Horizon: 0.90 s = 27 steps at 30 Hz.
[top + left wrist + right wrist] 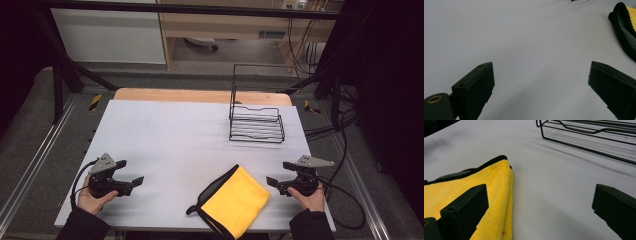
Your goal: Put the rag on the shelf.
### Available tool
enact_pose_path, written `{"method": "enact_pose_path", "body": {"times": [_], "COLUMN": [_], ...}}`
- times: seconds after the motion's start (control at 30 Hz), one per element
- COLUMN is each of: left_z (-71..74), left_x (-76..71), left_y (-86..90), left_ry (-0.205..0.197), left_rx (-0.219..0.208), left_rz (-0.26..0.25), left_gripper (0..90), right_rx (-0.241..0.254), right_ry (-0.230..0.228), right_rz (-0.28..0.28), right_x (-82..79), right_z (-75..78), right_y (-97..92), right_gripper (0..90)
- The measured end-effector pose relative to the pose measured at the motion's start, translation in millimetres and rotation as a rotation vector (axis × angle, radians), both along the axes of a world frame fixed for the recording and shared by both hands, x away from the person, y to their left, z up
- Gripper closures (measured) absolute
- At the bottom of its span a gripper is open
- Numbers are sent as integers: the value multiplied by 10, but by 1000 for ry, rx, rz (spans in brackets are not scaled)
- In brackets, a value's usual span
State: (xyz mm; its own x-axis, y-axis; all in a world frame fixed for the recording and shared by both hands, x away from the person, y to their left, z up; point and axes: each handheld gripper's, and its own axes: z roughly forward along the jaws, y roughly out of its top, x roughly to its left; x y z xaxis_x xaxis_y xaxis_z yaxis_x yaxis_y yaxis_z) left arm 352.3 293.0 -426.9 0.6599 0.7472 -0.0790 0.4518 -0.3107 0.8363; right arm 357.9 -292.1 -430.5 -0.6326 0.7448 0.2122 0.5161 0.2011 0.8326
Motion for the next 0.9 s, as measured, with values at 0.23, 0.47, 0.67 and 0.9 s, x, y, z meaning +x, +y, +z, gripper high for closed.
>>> {"method": "enact_pose_path", "body": {"times": [0.23, 0.47, 0.67, 0.9], "left_z": [-9, -12, -12, -17], "left_x": [-4, -5, -12, -12], "left_y": [0, 3, 16, 10], "left_ry": [-1, -5, -7, -8], "left_rx": [8, 6, 12, 18], "left_rz": [5, 5, 16, 23], "left_gripper": [65, 66, 64, 72], "right_rx": [5, -2, -15, -31], "right_ry": [2, 6, 9, 17], "right_rz": [2, 9, 12, 27], "right_x": [-7, 0, 15, 29], "right_z": [-3, -5, 11, 23], "right_y": [13, 56, 138, 281], "right_gripper": [14, 14, 14, 16]}}
